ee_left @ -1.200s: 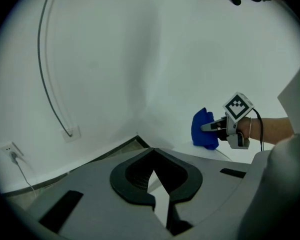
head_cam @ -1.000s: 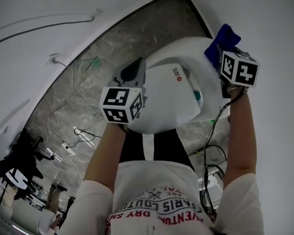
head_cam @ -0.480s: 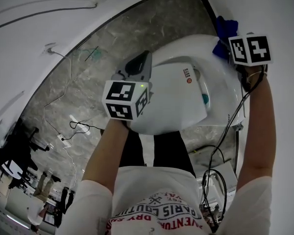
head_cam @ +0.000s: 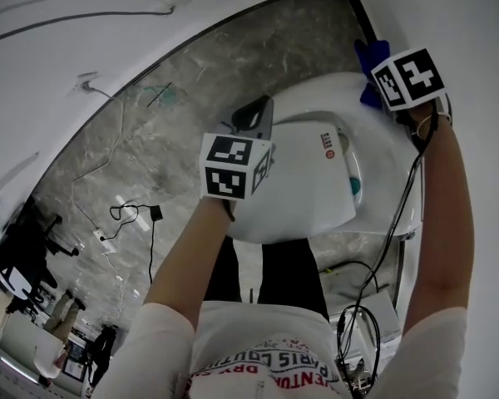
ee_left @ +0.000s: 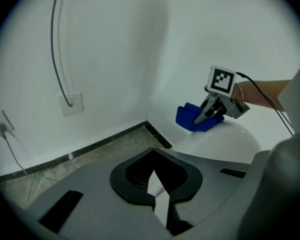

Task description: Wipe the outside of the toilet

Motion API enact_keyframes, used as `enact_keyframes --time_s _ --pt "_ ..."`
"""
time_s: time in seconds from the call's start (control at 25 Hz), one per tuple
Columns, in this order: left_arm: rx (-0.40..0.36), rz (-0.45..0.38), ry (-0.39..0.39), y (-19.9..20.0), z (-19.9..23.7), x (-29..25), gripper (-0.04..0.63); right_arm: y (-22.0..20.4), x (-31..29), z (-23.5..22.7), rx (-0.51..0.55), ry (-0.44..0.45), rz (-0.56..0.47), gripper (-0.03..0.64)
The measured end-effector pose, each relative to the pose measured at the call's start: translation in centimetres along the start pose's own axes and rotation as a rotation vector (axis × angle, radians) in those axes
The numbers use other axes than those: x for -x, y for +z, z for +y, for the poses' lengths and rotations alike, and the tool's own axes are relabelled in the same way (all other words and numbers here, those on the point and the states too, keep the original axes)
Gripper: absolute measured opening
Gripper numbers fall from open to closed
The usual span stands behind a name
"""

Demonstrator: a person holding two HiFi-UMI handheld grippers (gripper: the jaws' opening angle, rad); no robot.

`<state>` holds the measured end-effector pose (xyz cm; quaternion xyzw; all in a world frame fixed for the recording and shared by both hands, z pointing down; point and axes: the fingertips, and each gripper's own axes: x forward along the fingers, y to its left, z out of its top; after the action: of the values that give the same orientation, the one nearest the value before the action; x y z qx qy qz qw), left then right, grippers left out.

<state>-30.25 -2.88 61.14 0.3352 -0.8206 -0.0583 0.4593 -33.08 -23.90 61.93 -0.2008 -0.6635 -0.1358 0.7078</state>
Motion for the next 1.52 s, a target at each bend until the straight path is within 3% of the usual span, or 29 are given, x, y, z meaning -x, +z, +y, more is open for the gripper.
enact_keyframes --time_s 0.32,0.64,1.08,1.52 --pt "0.029 0.035 0.012 -3.6 2.8 -0.2 0.006 1.8 -4.3 2.6 0.134 0.014 0.119 0.077" --pt "0.088 0.040 0.053 -6.6 7.9 1.0 0.006 3.4 -9.8 7.5 0.238 0.100 0.244 0.077" --pt "0.178 0.028 0.115 -10.7 12.6 3.0 0.006 5.0 -14.6 13.1 0.288 0.159 0.281 0.077" --pt "0.269 0.022 0.196 -16.8 17.0 7.3 0.006 6.1 -19.3 22.0 0.399 0.217 0.313 0.077"
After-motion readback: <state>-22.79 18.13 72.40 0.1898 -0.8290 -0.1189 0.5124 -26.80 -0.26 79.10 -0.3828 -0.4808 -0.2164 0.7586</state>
